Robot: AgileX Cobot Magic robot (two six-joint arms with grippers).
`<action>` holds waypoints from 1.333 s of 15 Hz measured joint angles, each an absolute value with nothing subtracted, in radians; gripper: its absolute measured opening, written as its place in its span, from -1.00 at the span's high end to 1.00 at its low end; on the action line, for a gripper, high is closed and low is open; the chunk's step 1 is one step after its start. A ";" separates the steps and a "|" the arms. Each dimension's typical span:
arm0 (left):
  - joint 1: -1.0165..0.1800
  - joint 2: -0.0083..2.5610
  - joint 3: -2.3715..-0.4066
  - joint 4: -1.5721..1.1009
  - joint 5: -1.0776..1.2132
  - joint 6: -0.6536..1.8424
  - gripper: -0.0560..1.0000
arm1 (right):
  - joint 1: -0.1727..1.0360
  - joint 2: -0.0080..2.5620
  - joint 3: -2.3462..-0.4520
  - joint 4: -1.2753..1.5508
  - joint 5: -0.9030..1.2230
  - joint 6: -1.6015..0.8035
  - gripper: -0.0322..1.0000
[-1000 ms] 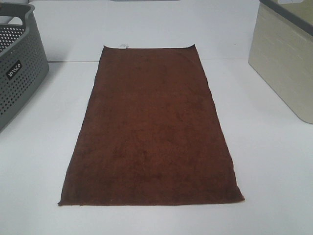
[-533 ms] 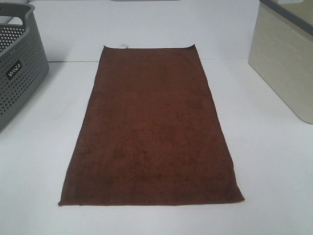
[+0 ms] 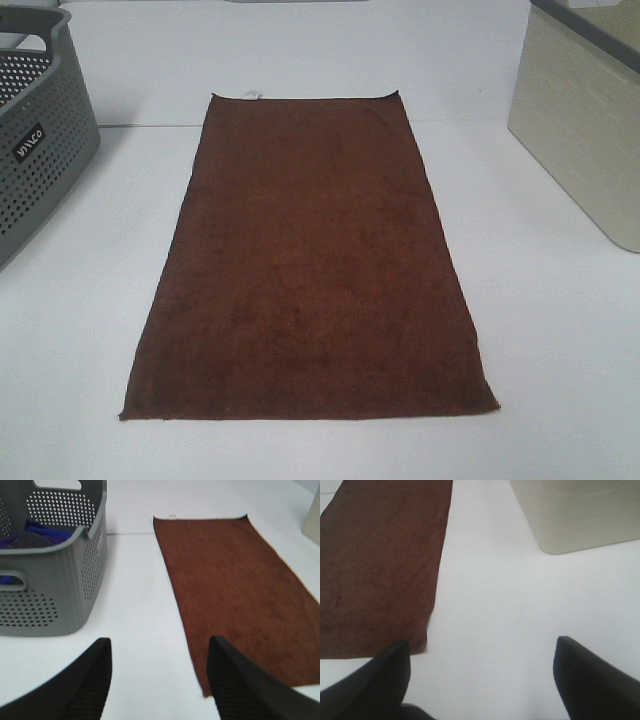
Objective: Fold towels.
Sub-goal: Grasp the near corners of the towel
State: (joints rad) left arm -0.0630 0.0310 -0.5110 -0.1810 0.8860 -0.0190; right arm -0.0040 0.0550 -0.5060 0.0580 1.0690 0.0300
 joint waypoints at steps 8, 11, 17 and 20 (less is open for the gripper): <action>-0.063 0.618 -0.448 -0.520 0.615 -0.034 -0.15 | -0.004 0.621 -0.518 0.156 1.006 0.089 -0.50; -0.063 0.924 -0.448 -0.702 0.615 0.207 -0.15 | -0.004 0.830 -0.551 0.241 0.920 0.000 -0.50; -0.063 1.420 -0.449 -1.087 0.573 0.644 -0.15 | -0.004 1.267 -0.561 0.528 0.721 -0.345 -0.50; -0.085 1.589 -0.466 -1.258 0.559 0.870 -0.15 | -0.004 1.467 -0.562 0.701 0.661 -0.554 -0.50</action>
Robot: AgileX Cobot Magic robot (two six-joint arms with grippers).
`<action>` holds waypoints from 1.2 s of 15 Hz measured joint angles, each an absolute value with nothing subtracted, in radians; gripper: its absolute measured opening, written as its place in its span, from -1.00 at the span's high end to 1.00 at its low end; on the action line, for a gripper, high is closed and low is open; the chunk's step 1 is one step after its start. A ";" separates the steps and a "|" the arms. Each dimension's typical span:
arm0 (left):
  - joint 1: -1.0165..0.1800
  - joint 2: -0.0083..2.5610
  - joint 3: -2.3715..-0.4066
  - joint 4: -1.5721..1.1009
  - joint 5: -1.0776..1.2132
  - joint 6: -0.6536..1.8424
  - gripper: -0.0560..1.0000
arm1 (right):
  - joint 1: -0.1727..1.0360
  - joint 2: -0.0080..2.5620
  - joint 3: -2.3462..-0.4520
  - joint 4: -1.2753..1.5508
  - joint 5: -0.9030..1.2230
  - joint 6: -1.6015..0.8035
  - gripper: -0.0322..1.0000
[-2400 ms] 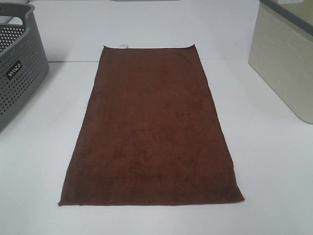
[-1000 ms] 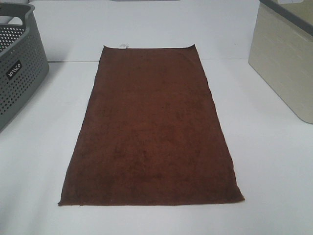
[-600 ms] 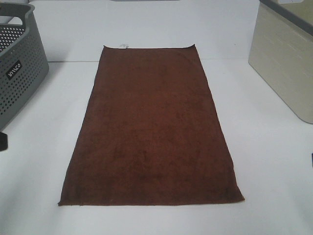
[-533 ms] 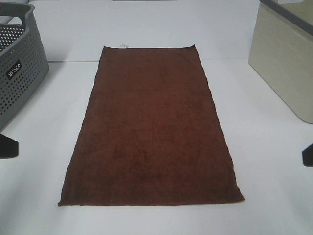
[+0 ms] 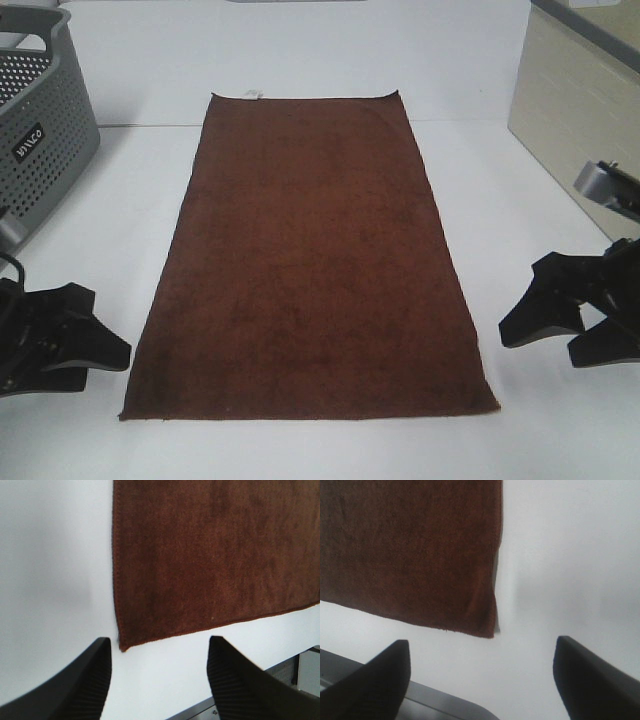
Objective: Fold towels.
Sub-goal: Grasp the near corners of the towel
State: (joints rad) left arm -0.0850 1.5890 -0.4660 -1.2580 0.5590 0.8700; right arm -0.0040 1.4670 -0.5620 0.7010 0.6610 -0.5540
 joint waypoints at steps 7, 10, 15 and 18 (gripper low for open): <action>-0.152 1.797 -0.565 -1.327 0.479 0.956 -0.38 | 0.000 1.734 -0.564 1.049 0.603 -0.897 -0.50; -0.152 1.837 -0.603 -1.347 0.509 0.959 -0.39 | 0.009 1.806 -0.594 1.097 0.604 -0.938 -0.50; -0.157 1.908 -0.659 -1.363 0.591 0.960 -0.20 | 0.167 1.869 -0.650 1.140 0.570 -0.861 -0.20; -0.173 1.925 -0.665 -1.347 0.556 0.963 0.47 | 0.171 1.880 -0.650 1.125 0.510 -0.779 0.53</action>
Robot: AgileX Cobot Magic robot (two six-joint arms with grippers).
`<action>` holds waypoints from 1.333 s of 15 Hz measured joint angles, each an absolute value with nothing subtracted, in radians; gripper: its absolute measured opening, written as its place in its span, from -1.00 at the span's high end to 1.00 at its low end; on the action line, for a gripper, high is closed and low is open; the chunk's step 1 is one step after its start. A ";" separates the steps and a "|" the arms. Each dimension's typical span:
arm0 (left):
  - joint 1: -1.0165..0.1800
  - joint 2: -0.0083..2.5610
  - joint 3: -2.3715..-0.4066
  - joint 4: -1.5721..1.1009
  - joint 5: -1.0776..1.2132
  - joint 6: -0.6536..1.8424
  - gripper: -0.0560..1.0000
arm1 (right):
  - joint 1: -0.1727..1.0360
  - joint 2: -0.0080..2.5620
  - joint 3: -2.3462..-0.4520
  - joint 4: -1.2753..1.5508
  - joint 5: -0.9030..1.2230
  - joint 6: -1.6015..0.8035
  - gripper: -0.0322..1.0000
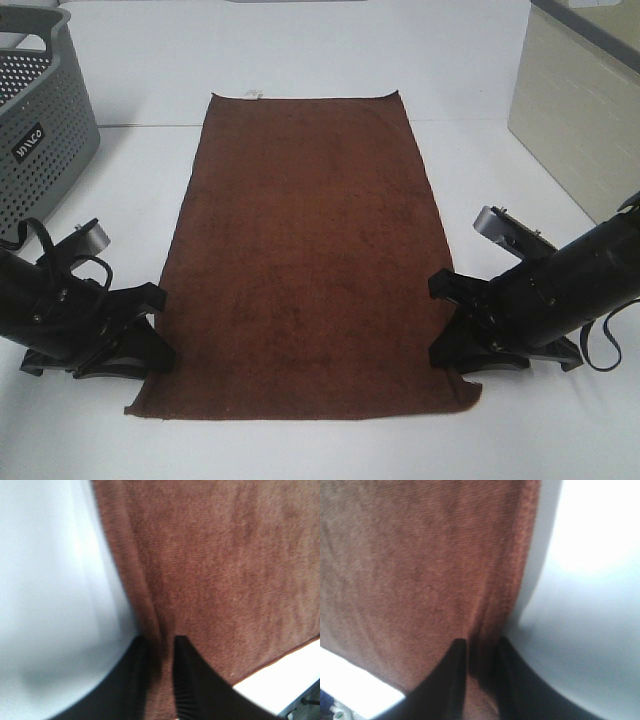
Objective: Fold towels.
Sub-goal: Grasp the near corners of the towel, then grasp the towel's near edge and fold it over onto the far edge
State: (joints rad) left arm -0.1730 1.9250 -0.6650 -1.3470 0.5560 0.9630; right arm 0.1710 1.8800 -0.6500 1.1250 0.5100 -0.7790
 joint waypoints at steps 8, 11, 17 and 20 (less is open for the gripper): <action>-0.173 1.821 -0.623 -1.310 0.530 0.965 0.89 | 0.174 1.814 -0.639 1.009 0.508 -0.640 0.94; -0.173 1.732 -0.524 -1.303 0.528 0.959 0.89 | 0.174 1.735 -0.576 0.967 0.547 -0.576 0.94; -0.173 1.547 -0.315 -1.301 0.555 0.929 0.89 | 0.174 1.555 -0.385 0.963 0.597 -0.567 0.94; -0.173 1.498 -0.269 -1.301 0.588 0.912 0.89 | 0.174 1.514 -0.329 0.963 0.615 -0.567 0.94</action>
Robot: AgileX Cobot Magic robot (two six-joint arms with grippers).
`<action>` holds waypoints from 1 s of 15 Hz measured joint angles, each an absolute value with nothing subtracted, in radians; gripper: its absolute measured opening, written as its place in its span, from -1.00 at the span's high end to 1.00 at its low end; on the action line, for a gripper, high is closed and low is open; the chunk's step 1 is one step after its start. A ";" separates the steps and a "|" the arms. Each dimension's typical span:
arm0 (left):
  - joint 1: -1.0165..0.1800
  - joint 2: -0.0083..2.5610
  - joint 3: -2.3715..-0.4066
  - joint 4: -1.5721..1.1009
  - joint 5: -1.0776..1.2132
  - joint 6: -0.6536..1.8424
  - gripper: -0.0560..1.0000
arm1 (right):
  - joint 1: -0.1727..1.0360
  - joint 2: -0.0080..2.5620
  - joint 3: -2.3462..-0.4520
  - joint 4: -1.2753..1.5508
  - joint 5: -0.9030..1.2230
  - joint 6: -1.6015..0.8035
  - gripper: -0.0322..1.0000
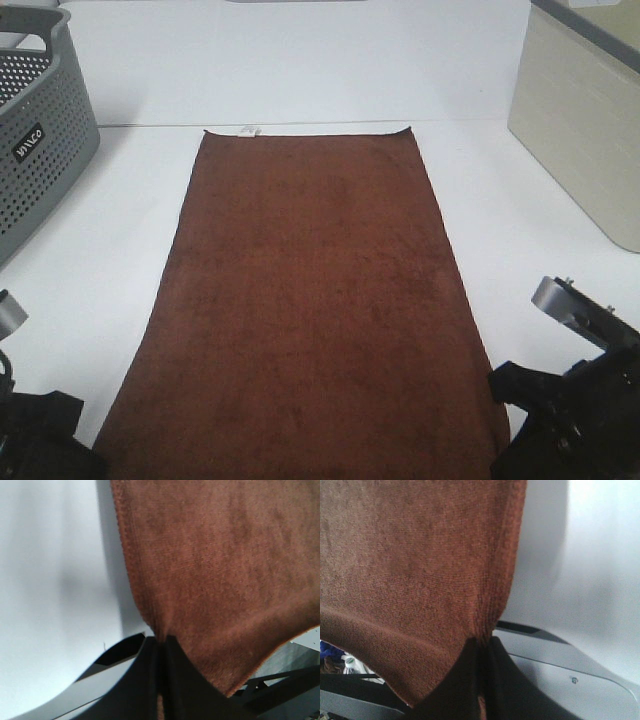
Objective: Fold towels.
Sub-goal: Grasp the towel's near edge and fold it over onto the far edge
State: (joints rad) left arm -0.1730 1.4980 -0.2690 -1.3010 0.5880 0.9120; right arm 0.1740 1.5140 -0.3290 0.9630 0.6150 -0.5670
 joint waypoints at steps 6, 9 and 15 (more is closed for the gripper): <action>-0.173 1.458 -0.267 -1.304 0.602 0.883 0.89 | 0.174 1.464 -0.327 0.979 0.618 -0.567 0.94; -0.173 1.463 -0.402 -1.264 0.593 0.792 0.89 | 0.174 1.476 -0.469 0.962 0.619 -0.552 0.94; -0.173 1.669 -0.820 -0.986 0.586 0.510 0.89 | 0.174 1.686 -0.987 0.682 0.623 -0.293 0.94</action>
